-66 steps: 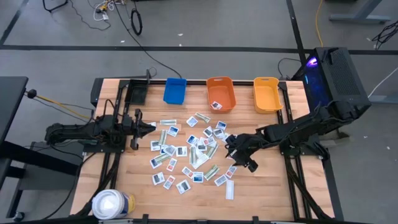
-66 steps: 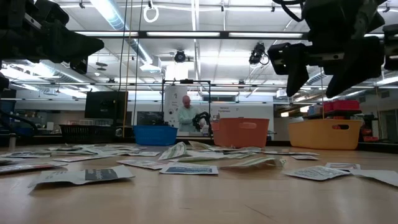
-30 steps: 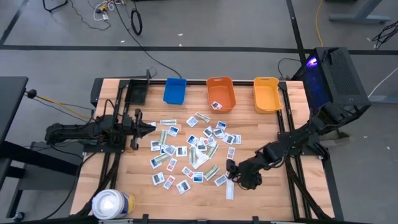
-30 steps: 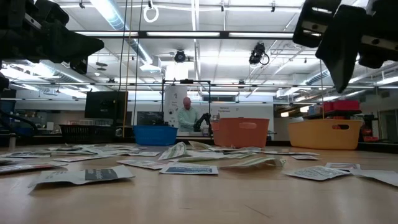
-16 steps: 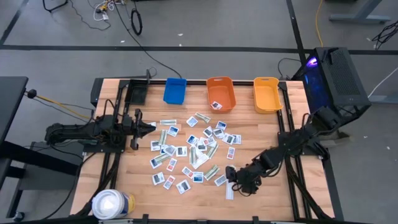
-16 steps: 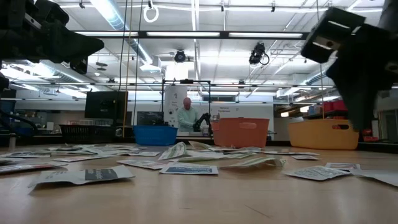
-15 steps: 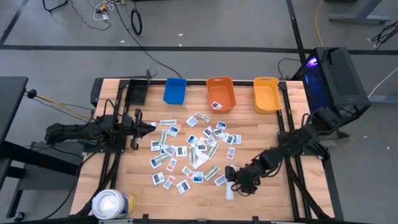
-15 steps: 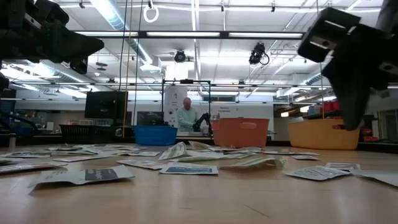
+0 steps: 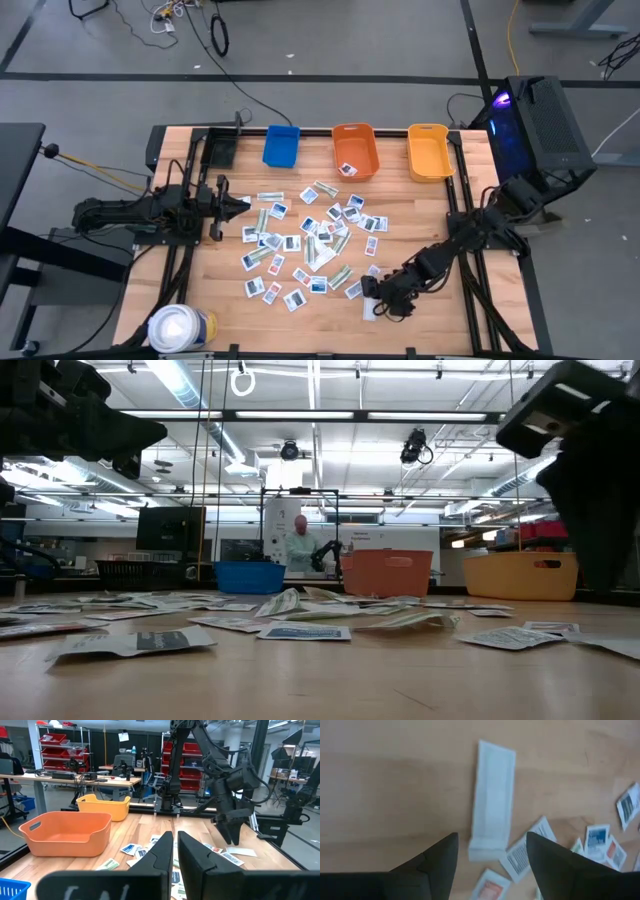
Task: Pick & Place First Aid Supplies
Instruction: Put the bandage into the yellow bin
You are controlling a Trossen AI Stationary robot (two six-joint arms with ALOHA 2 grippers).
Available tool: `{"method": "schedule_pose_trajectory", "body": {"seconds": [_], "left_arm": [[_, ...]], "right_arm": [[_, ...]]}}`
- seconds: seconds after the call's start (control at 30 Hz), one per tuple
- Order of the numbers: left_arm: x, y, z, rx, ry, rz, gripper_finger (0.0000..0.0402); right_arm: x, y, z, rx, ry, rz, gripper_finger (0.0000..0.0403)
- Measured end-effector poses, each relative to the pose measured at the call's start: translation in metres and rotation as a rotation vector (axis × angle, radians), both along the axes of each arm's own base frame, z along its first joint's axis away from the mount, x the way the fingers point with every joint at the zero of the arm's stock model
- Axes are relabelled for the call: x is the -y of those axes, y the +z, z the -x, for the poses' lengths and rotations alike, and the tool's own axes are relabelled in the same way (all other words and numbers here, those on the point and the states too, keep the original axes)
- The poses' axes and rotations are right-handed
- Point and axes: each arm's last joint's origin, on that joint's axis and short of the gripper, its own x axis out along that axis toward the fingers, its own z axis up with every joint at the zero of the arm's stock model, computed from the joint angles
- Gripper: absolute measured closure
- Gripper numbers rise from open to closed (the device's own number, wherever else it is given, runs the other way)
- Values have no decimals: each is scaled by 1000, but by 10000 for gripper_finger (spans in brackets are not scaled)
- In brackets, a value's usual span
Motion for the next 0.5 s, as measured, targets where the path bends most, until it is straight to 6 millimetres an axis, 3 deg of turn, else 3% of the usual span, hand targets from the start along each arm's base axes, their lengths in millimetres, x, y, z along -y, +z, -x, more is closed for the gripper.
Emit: {"method": "schedule_pose_trajectory", "body": {"seconds": [0.5], "left_arm": [[0,0,0,0,0,0,369]], "right_arm": [[-2,-8,-2,7,-20,27,170]]}}
